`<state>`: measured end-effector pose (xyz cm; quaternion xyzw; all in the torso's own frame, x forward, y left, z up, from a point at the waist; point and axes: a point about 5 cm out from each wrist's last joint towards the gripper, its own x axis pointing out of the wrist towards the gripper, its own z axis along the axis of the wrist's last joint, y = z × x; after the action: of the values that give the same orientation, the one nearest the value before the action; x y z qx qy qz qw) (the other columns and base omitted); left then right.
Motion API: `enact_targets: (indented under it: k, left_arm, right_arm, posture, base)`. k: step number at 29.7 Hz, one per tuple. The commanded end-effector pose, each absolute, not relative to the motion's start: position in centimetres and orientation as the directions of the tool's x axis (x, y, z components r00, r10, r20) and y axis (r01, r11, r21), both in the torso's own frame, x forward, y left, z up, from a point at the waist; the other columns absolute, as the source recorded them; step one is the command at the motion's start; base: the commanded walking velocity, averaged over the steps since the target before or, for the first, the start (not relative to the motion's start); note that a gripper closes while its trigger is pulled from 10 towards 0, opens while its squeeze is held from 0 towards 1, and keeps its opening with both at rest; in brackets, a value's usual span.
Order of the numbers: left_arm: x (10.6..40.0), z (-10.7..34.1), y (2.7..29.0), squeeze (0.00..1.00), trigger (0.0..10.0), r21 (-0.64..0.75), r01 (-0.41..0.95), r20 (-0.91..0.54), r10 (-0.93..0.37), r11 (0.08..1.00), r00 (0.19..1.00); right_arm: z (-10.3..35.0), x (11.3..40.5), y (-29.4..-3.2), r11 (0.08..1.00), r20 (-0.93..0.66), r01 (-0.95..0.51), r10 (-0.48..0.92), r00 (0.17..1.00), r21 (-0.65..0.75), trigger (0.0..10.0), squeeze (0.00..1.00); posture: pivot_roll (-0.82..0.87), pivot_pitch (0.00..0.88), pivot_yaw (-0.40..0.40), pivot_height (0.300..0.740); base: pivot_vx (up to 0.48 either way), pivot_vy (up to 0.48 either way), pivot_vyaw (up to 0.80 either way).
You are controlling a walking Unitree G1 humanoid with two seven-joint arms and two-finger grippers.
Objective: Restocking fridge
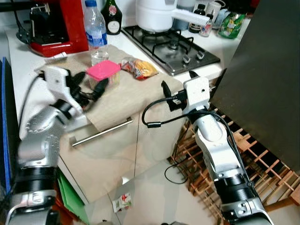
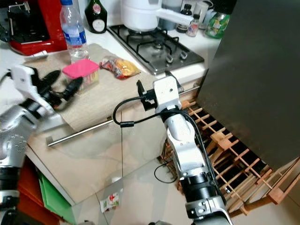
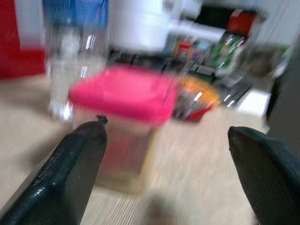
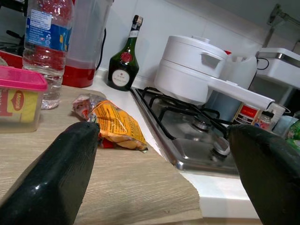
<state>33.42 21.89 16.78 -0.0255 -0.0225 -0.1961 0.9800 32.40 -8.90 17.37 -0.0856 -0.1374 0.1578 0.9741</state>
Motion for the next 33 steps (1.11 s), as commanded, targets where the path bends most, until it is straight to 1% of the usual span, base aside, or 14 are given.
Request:
enact_targets:
  k: [1,5,10,14,17,20,24,28,33]
  left_arm:
    - [34.2,16.7,21.6,0.0,10.0,-0.014,0.367,0.043,-0.366,0.93,0.93]
    - [35.2,16.4,22.4,0.0,10.0,-0.009,0.327,0.03,-0.327,0.945,0.945]
    - [35.5,16.2,22.6,0.0,10.0,0.009,0.356,0.029,-0.356,0.935,0.934]
    - [36.0,16.1,22.9,0.0,10.0,0.035,0.344,0.026,-0.345,0.938,0.938]
    - [36.2,16.1,23.7,0.0,10.0,0.089,0.302,0.018,-0.304,0.949,0.952]
    - [36.2,16.0,24.1,0.0,10.0,0.118,0.285,0.01,-0.288,0.951,0.958]
    - [36.6,16.1,25.4,0.0,10.0,0.147,0.228,-0.006,-0.23,0.962,0.973]
    - [36.9,15.8,25.3,0.0,10.0,0.163,0.226,-0.034,-0.223,0.96,0.974]
    - [37.4,15.7,24.5,0.0,10.0,0.144,0.247,-0.055,-0.241,0.958,0.969]
  right_arm:
    - [17.7,32.4,-9.1,0.939,0.254,-0.273,0.322,0.912,-0.208,10.0,0.0]
    - [17.8,32.2,-9.5,0.94,0.255,-0.264,0.315,0.914,-0.217,10.0,0.0]
    - [17.6,32.0,-10.1,0.941,0.248,-0.252,0.306,0.919,-0.227,10.0,0.0]
    - [17.7,31.9,-10.2,0.94,0.247,-0.25,0.306,0.919,-0.233,10.0,0.0]
    - [17.7,31.8,-10.3,0.939,0.245,-0.25,0.306,0.92,-0.236,10.0,0.0]
    - [17.7,31.9,-10.3,0.939,0.244,-0.251,0.307,0.92,-0.237,10.0,0.0]
    - [17.7,31.9,-10.0,0.936,0.24,-0.26,0.316,0.918,-0.237,10.0,0.0]
    - [17.8,31.9,-10.0,0.933,0.24,-0.267,0.324,0.915,-0.241,10.0,0.0]
    - [17.9,31.8,-10.2,0.931,0.241,-0.265,0.325,0.915,-0.25,10.0,0.0]
  posture:
    - [0.02,0.0,-0.06,0.74]
    - [-0.01,0.0,-0.058,0.74]
    - [-0.03,0.0,-0.056,0.74]
    - [-0.04,0.0,-0.056,0.74]
    - [-0.04,0.0,-0.057,0.74]
    - [-0.04,0.0,-0.057,0.74]
    - [-0.03,0.0,-0.067,0.74]
    - [-0.04,0.0,-0.069,0.74]
    - [-0.06,0.0,-0.068,0.74]
  base:
    - [0.0,0.0,0.0]
    - [0.0,0.0,0.0]
    - [0.0,0.0,0.0]
    - [0.0,0.0,0.0]
    - [0.0,0.0,0.0]
    - [0.0,0.0,0.0]
    - [0.0,0.0,0.0]
    - [0.0,0.0,0.0]
    - [0.0,0.0,0.0]
